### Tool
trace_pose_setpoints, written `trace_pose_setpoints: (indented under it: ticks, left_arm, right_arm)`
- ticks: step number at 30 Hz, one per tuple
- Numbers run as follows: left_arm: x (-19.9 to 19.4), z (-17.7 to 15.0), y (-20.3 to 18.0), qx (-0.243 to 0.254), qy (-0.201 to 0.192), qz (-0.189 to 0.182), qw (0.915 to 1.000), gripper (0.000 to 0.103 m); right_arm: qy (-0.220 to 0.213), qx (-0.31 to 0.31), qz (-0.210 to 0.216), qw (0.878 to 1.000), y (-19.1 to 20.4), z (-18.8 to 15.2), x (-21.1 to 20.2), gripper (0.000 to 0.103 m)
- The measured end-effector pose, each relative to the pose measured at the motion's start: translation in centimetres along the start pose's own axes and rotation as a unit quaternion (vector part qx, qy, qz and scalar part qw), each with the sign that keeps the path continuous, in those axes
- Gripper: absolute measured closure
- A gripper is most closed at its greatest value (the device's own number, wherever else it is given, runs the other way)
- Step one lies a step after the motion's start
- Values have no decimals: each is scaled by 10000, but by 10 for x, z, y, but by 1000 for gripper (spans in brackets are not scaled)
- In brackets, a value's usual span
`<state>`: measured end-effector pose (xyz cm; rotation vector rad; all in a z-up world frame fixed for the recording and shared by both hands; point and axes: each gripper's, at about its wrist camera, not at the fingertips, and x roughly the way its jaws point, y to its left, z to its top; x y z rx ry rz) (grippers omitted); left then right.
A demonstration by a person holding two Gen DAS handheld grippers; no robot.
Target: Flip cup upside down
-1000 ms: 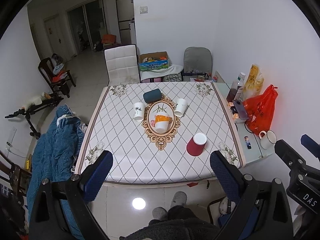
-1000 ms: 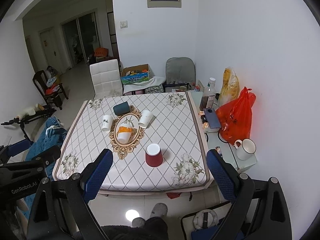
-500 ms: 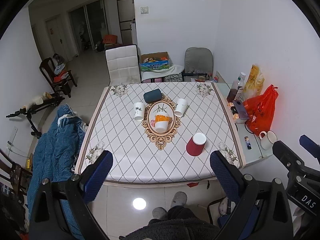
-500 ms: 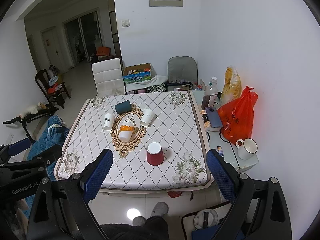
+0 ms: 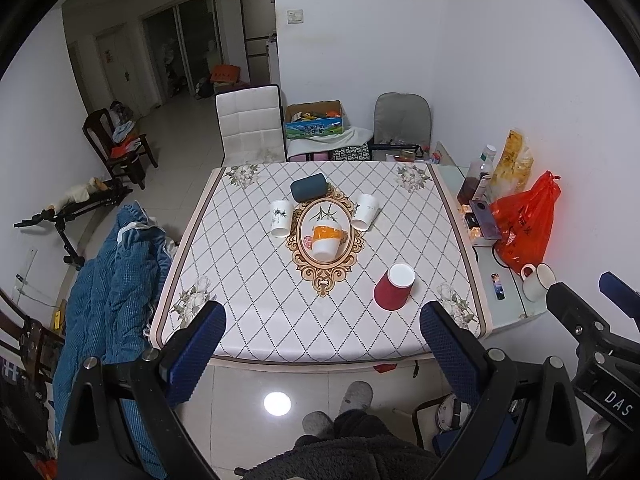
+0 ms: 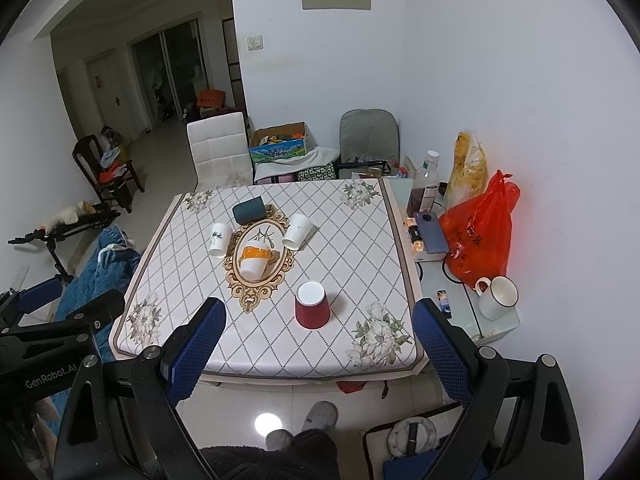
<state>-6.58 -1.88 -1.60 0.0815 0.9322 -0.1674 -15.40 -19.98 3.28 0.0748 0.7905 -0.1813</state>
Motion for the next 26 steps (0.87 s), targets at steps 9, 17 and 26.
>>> trace_pose_setpoints:
  ticks: [9,17,26]
  left_arm:
    - [1,1,0,-5,-4,28,10000,4]
    - [1,1,1,1,-5,30,10000,4]
    - [-3,0,6,-6,-37,89,10000,4]
  right_arm:
    - [-6,10,46,10000,-1,-2,1,6]
    - [-2,21,80,10000,-1,-1,1,6]
    - [7,19,141,9999,0,-3,-2,6]
